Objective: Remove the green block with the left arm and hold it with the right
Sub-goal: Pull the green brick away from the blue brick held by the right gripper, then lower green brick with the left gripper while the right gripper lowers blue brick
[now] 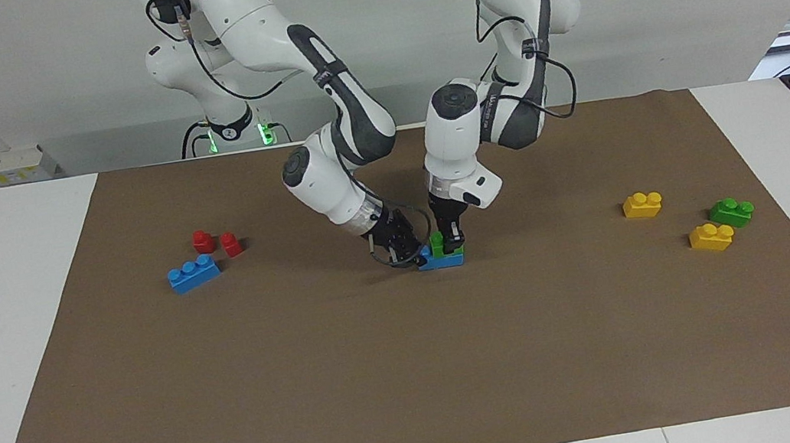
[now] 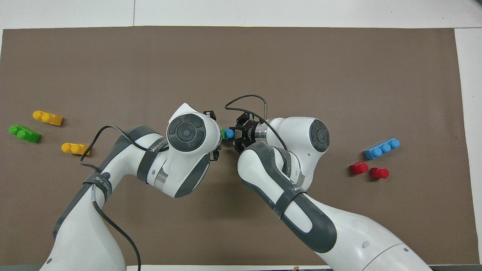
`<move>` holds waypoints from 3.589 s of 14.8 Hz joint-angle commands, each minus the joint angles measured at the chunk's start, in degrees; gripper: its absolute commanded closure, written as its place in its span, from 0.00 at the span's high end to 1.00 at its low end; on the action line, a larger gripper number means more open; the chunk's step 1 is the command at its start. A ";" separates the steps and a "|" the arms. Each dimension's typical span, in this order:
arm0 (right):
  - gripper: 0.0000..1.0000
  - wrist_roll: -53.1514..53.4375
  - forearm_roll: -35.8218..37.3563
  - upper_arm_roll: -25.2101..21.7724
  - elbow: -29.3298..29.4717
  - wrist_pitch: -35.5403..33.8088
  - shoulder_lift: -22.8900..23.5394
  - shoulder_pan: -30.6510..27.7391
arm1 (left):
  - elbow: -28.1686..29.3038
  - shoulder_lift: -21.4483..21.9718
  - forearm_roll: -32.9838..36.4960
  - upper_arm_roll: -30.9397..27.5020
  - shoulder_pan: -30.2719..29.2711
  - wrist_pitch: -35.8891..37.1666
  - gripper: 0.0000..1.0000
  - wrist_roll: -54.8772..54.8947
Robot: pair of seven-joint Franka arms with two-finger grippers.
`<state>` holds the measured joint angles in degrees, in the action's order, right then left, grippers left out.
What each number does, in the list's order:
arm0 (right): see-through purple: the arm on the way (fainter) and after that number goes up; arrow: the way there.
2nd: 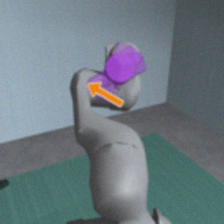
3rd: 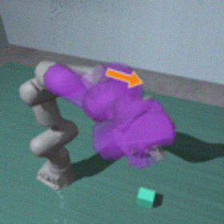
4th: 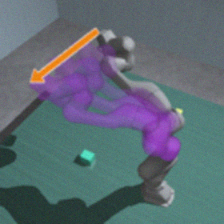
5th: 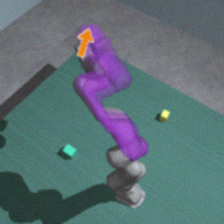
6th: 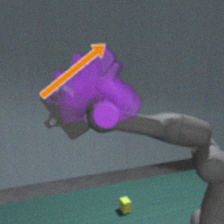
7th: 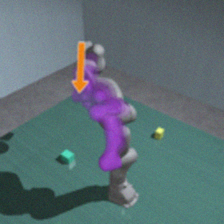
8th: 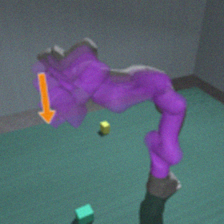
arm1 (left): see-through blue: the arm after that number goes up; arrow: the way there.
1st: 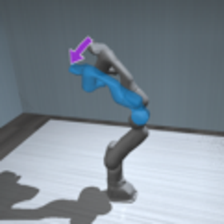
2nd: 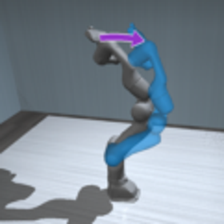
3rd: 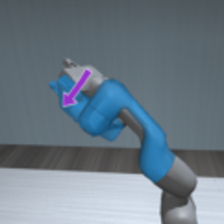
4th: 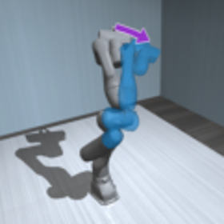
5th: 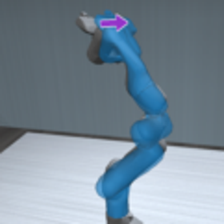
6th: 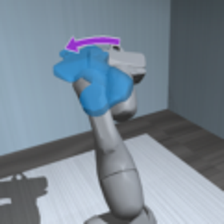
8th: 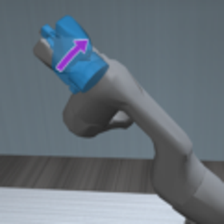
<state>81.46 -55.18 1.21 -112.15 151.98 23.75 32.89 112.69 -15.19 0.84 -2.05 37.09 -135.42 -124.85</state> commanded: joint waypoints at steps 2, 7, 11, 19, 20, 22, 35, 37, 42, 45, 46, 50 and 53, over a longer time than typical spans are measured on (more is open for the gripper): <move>0.00 -0.68 -1.51 -0.07 -0.26 1.92 0.25 0.24 | 0.16 1.92 -0.05 -0.32 0.70 3.48 0.00 -0.30; 0.00 -0.68 -1.42 -0.07 0.18 1.40 0.25 -0.02 | -0.54 6.04 -0.05 -0.32 -1.49 7.87 0.00 1.97; 0.00 -1.03 -0.55 -0.24 0.88 -1.75 -2.55 -3.78 | -0.63 10.18 -0.75 -0.23 -7.45 12.62 0.00 10.39; 0.00 -16.99 10.26 -0.77 2.55 -36.80 -13.55 -29.60 | -0.28 10.18 -2.07 -0.32 -25.12 14.22 0.00 43.69; 0.00 -20.51 10.44 -0.77 2.47 -39.71 -13.64 -33.47 | -0.28 9.83 -2.76 -0.32 -27.40 13.87 0.00 47.39; 0.00 -23.79 14.02 -0.77 1.94 -41.58 -13.55 -38.49 | -0.36 8.69 -3.73 -0.41 -31.27 12.29 0.00 54.77; 0.00 -35.14 15.37 -0.60 0.80 -37.54 -4.59 -45.37 | -8.80 -8.09 -3.74 -0.41 -39.29 1.49 0.00 63.42; 0.00 -35.05 15.28 -0.68 0.36 -36.67 -4.59 -45.28 | -8.54 -9.59 -3.91 -0.41 -39.38 -0.98 0.00 63.51; 0.10 -34.17 15.10 -0.60 -1.66 -33.06 -4.85 -44.67 | -7.75 -9.94 -4.79 -0.32 -39.99 -3.71 0.70 63.86; 0.82 -31.19 15.10 -0.60 -1.23 -33.85 -4.94 -44.40 | -8.01 -9.94 -4.70 -0.32 -39.64 -3.63 1.00 64.29; 0.96 -31.01 15.19 -0.60 -0.96 -34.20 -5.20 -44.40 | -8.36 -9.94 -4.62 -0.32 -39.55 -3.19 1.00 65.60; 1.00 -30.22 15.19 -0.60 0.79 -38.58 -7.48 -44.32 | -10.02 -9.77 -4.09 -0.41 -39.20 -1.35 1.00 73.77; 1.00 -29.69 17.64 -0.51 1.50 -42.90 -13.88 -43.10 | -12.31 -7.50 -4.09 -0.41 -39.20 5.49 1.00 82.37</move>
<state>50.07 -40.14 0.46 -110.40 111.44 15.32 -11.28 102.65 -24.43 -2.59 -2.46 -1.99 -135.43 -48.56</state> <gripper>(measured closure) 0.000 0.000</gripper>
